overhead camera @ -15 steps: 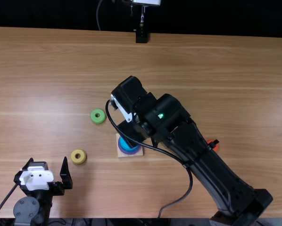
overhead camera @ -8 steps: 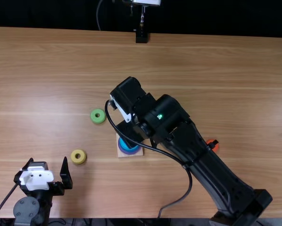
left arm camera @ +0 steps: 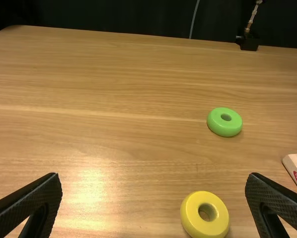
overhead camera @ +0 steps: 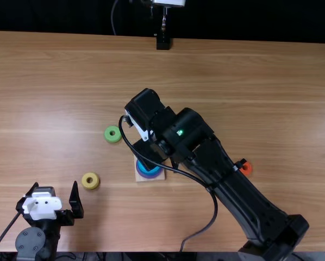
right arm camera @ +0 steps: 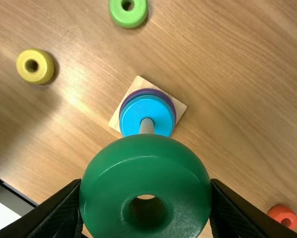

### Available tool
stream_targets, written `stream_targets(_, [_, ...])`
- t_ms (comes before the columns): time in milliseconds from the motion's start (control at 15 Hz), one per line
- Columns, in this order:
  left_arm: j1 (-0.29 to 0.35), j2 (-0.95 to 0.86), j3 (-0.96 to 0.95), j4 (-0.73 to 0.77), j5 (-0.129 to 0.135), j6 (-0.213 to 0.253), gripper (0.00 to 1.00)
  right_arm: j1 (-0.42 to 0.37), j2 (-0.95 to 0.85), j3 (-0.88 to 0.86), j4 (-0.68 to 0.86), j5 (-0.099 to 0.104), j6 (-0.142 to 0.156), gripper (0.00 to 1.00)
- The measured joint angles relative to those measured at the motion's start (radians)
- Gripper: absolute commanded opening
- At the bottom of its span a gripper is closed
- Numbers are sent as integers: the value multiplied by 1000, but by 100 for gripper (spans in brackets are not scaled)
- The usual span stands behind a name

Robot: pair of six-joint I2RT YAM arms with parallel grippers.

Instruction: Build the Hanoi tower: stack the rings onto the peg from bottom to top in this color order: purple, dark blue, light blue, dark green, light green, yellow, orange.

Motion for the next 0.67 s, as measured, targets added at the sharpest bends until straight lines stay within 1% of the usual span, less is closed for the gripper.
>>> stream_targets(200, [0, 0, 0, 0, 0, 0, 100, 0, 21, 1, 24, 0, 1, 0])
stream_targets(667, [0, 0, 0, 0, 0, 1, 100, 0, 22, 1, 24, 0, 1, 0])
